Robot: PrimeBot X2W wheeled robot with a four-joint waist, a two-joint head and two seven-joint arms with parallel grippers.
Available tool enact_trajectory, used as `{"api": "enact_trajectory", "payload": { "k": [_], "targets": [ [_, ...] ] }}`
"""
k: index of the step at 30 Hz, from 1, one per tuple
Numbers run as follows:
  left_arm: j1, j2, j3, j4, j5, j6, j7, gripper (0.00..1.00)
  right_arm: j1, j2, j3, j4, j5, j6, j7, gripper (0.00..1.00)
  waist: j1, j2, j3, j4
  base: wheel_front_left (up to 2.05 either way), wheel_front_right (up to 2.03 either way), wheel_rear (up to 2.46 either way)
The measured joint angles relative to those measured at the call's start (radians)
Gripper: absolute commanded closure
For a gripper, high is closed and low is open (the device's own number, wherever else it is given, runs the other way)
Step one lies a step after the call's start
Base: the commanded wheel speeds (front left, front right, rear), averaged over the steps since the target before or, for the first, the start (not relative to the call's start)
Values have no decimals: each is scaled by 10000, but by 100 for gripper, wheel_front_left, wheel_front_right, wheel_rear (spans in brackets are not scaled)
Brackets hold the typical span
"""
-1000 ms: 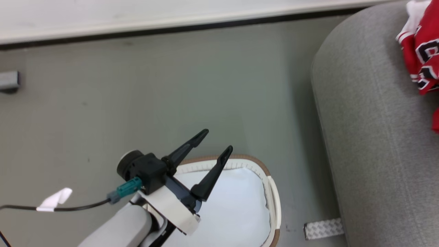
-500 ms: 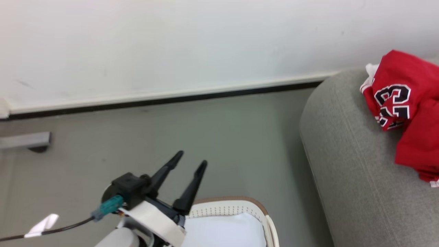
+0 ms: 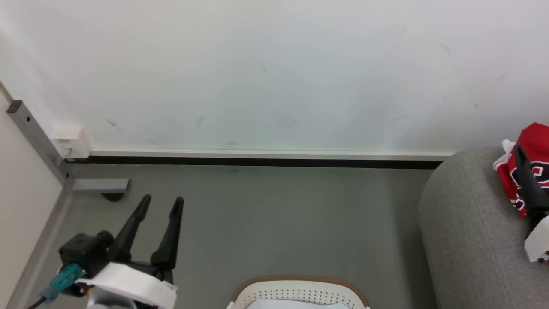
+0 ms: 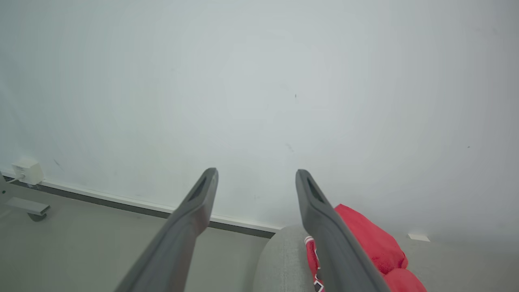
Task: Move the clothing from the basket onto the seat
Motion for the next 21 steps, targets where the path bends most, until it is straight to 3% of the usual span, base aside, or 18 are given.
{"api": "enact_trajectory", "payload": {
  "k": [5, 10, 15, 21],
  "targets": [
    [659, 136, 541, -12, 0, 303, 0, 0, 537, 1122, 211, 52, -58, 0, -1547, 0, 0, 1, -251, 491, 0, 0, 0],
    [1248, -222, 1154, 42, 84, 451, 0, 0, 1694, 1985, 424, 723, -171, 0, -3039, 0, 1, 1, -511, 810, 0, 0, 0],
    [1843, -673, 1557, 268, 460, 322, 0, 0, 2435, 2284, 1066, 1484, -198, -4, -4343, 0, 1, 0, -690, 872, 0, 0, 0],
    [2025, -1223, 1666, 757, 993, -263, 0, 0, 2613, 2328, 1971, 2738, -203, -2, -5559, 0, 2, 1, -620, 701, 0, 0, 0]
  ]
}}
